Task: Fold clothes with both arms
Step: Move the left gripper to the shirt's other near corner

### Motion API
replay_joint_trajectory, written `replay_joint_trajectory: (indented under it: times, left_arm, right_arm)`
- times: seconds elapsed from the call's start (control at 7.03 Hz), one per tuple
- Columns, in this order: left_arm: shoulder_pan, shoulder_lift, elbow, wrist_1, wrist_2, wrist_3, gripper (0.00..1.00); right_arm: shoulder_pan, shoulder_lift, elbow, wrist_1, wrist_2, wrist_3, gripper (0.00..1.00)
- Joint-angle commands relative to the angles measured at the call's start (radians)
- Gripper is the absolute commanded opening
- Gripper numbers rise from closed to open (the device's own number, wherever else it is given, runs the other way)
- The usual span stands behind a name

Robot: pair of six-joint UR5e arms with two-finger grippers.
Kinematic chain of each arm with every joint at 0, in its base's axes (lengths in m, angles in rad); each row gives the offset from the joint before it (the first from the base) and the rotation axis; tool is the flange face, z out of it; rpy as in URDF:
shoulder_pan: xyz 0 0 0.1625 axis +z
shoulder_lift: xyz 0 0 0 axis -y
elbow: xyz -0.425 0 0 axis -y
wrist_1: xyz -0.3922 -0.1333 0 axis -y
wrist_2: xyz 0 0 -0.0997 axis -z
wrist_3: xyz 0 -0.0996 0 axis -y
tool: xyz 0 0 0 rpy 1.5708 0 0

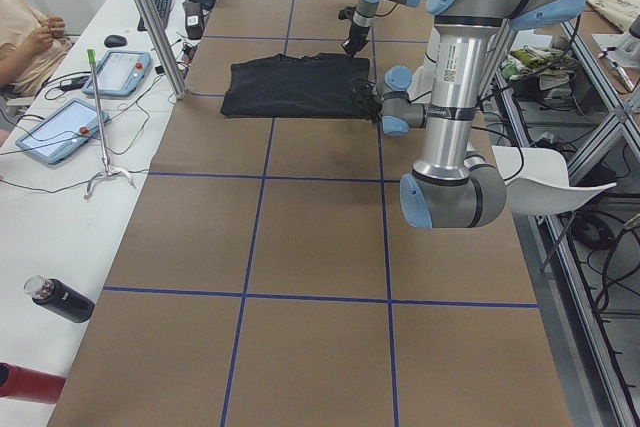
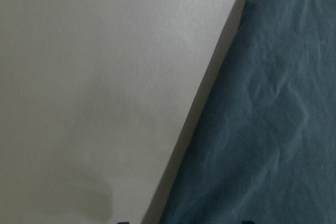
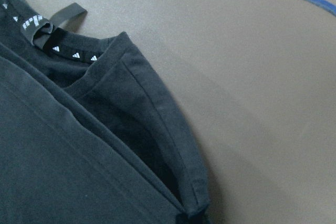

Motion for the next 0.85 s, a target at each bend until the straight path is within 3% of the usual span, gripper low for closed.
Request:
replay_joint_trajectory:
  times: [0.0, 0.28, 0.57, 0.71]
  left_arm:
    - [0.01, -0.023, 0.027, 0.0, 0.0, -0.006, 0.68]
    - [0.01, -0.025, 0.032, 0.0, 0.0, -0.026, 0.52]
    - [0.01, -0.025, 0.035, 0.0, 0.0, -0.028, 0.0]
    - [0.01, -0.025, 0.035, 0.0, 0.0, -0.028, 0.0]
  right_arm:
    - [0.0, 0.0, 0.0, 0.002, 0.0, 0.0, 0.0]
    - [0.0, -0.002, 0.0, 0.002, 0.0, 0.0, 0.0]
    - [0.0, -0.002, 0.0, 0.002, 0.0, 0.0, 0.0]
    - [0.0, -0.002, 0.0, 0.003, 0.0, 0.0, 0.0]
